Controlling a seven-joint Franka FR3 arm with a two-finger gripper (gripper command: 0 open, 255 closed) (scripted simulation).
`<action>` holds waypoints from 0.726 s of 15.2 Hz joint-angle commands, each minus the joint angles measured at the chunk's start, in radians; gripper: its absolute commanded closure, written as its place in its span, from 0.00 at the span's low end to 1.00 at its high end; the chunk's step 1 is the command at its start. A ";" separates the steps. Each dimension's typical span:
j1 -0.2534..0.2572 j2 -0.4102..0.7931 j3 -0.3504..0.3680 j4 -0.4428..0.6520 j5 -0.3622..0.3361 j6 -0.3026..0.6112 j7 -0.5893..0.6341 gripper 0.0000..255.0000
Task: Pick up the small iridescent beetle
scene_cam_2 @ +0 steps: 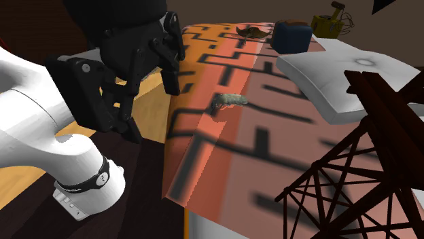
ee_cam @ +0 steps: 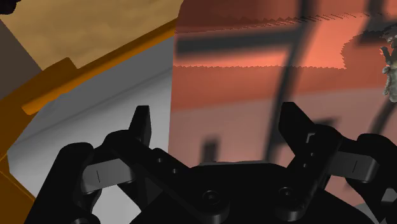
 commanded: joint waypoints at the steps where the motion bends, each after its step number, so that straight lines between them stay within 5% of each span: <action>1: 0.000 0.000 0.000 0.000 0.000 0.000 0.000 0.00; 11: 0.087 0.115 0.231 -0.033 0.110 0.159 0.211 0.00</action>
